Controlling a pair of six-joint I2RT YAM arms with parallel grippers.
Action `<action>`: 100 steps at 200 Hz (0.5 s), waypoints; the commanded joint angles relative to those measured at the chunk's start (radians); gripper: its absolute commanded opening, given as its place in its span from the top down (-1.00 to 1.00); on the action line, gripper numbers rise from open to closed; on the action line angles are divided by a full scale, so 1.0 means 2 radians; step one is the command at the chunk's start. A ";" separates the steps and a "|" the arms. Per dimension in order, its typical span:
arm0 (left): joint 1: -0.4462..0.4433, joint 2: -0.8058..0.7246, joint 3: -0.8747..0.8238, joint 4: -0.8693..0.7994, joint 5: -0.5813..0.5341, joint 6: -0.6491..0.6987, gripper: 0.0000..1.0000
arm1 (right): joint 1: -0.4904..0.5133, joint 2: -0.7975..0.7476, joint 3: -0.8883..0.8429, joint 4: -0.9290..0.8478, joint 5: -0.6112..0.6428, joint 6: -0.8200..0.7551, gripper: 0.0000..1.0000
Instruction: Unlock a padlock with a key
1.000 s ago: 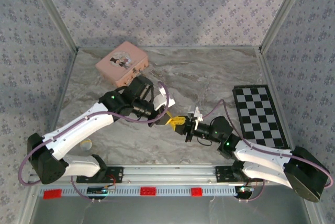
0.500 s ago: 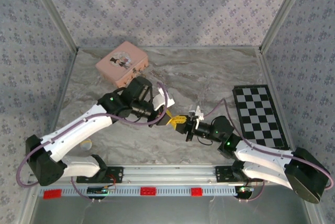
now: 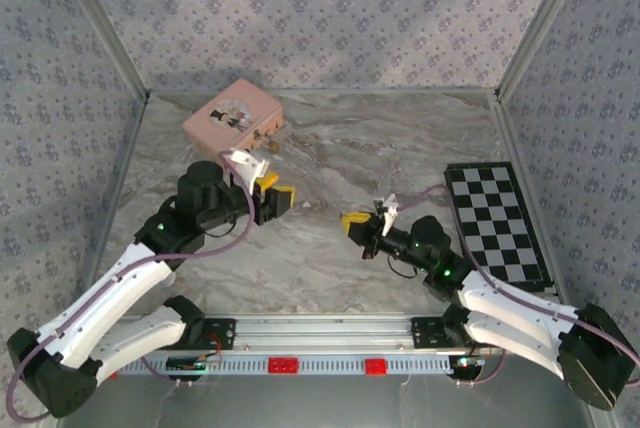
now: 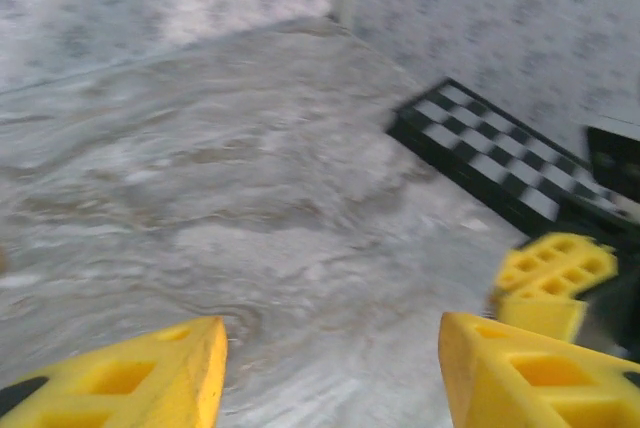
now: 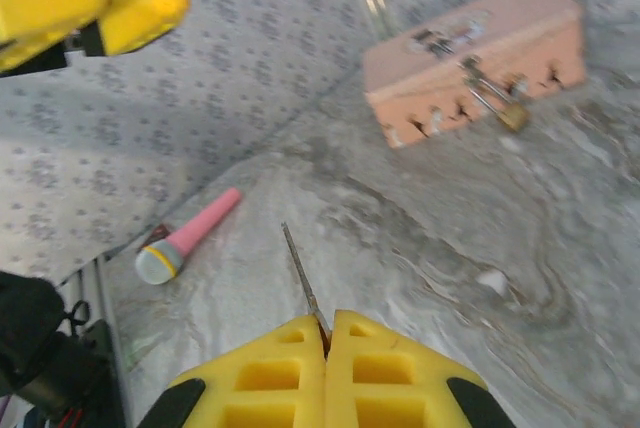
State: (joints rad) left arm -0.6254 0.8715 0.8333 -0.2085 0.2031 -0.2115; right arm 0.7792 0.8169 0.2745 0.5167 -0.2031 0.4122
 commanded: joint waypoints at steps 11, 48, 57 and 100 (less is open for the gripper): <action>0.063 0.022 -0.028 0.026 -0.086 -0.101 -0.28 | -0.006 -0.026 0.048 -0.153 0.056 0.014 1.00; 0.112 0.090 -0.068 0.110 -0.092 -0.175 -0.30 | -0.010 -0.045 0.060 -0.208 0.069 0.020 1.00; 0.118 0.114 -0.072 0.136 -0.096 -0.192 -0.31 | -0.010 -0.050 0.059 -0.213 0.070 0.024 1.00; 0.120 0.254 -0.055 0.234 -0.148 -0.261 -0.31 | -0.011 -0.076 0.044 -0.219 0.078 0.032 1.00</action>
State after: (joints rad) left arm -0.3904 1.2751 0.6949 0.0769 -0.0196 -0.6090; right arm 0.7631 0.7017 0.3653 0.1135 -0.0742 0.4538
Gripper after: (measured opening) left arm 0.656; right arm 0.051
